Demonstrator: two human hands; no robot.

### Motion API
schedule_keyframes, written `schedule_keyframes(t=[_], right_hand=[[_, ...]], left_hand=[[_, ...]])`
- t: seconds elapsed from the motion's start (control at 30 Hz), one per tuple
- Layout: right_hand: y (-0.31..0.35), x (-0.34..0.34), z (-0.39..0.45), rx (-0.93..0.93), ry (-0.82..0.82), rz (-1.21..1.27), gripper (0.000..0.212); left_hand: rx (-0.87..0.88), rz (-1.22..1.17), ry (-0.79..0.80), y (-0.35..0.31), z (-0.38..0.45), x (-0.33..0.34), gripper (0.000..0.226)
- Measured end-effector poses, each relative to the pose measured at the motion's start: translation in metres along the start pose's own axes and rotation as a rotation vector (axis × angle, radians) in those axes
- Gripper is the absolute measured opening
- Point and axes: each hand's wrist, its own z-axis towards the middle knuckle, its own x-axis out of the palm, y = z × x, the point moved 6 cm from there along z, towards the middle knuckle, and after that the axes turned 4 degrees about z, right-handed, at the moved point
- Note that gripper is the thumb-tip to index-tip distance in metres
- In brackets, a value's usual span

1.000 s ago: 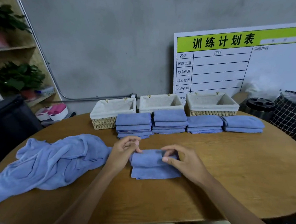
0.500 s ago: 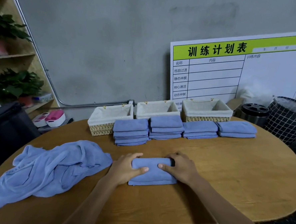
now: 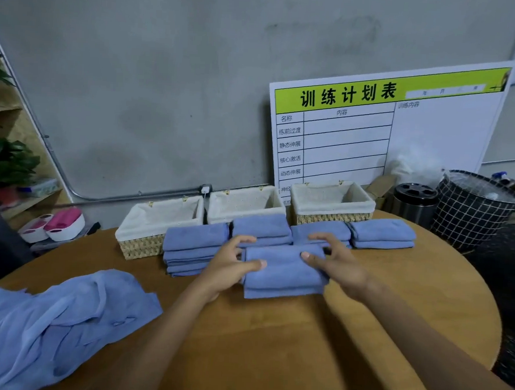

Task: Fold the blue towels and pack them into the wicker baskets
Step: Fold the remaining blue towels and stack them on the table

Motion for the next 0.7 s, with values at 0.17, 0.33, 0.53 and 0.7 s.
schedule_keyframes(t=[0.17,0.33,0.53,0.7], right_hand=[[0.036,-0.085,0.061,-0.115,-0.279,-0.197,0.056],[0.023,-0.122,0.13,-0.095,-0.352,-0.361,0.074],[-0.018,-0.118,0.163,-0.161,-0.357,-0.612,0.076],[-0.025,-0.111,0.159,-0.208,-0.364,-0.777,0.065]], left_hand=[[0.098,0.023,-0.16,-0.063,0.085,0.03,0.055],[0.131,0.235,-0.185,-0.075,0.164,0.059,0.064],[0.204,0.61,-0.15,-0.052,0.195,0.09,0.064],[0.249,0.957,-0.284,-0.056,0.194,0.089,0.069]])
